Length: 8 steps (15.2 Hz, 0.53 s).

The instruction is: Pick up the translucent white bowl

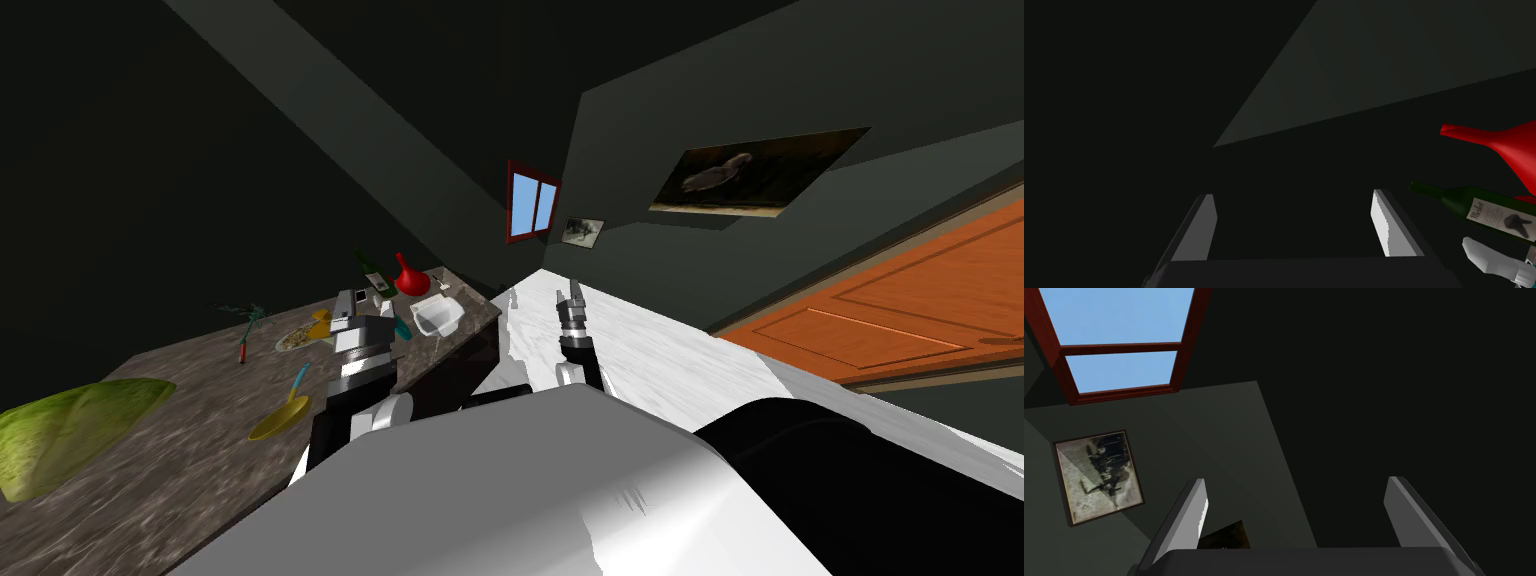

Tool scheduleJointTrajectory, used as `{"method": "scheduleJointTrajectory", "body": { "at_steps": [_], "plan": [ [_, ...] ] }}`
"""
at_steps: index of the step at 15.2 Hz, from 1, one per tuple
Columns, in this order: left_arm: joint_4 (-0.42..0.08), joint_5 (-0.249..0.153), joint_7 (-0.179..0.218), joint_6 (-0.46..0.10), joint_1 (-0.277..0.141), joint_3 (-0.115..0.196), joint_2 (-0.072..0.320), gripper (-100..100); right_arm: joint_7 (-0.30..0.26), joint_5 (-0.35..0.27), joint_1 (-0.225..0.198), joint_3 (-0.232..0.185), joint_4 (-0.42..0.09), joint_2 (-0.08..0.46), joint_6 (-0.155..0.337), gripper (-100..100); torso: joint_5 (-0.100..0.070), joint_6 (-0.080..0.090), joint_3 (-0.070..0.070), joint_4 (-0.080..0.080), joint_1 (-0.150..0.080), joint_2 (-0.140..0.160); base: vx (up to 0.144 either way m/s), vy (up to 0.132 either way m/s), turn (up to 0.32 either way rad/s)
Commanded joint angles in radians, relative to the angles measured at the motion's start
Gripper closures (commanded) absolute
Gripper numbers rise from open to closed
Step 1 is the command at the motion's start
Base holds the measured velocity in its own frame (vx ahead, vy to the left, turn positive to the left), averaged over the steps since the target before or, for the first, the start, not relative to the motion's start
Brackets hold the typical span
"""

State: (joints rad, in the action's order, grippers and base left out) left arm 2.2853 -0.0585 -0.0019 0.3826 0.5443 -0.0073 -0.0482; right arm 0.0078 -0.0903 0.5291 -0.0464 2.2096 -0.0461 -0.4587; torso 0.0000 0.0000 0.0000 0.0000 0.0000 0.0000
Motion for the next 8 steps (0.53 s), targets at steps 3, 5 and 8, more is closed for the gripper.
{"method": "scheduleJointTrajectory", "body": {
  "at_steps": [3,5,8],
  "plan": [
    [0.001,-0.016,0.007,-0.027,0.006,0.017,0.084,-100,0.000,0.000,0.000,0.000,0.000,0.000,0.000,0,0.000,0.000,0.000,0.000,-0.001,0.000,0.002,-0.023,-0.008],
    [0.001,-0.026,0.012,-0.045,0.011,0.028,0.120,-100,0.000,0.000,0.000,0.000,0.000,0.000,0.000,0,0.000,0.000,0.000,0.000,-0.002,0.000,0.014,-0.029,-0.009],
    [0.001,-0.039,0.017,-0.067,0.016,0.042,0.154,-100,0.000,0.000,0.000,0.000,0.000,0.000,0.000,0,0.000,0.000,-0.001,0.000,-0.002,-0.002,0.027,-0.033,-0.012]
  ]
}}
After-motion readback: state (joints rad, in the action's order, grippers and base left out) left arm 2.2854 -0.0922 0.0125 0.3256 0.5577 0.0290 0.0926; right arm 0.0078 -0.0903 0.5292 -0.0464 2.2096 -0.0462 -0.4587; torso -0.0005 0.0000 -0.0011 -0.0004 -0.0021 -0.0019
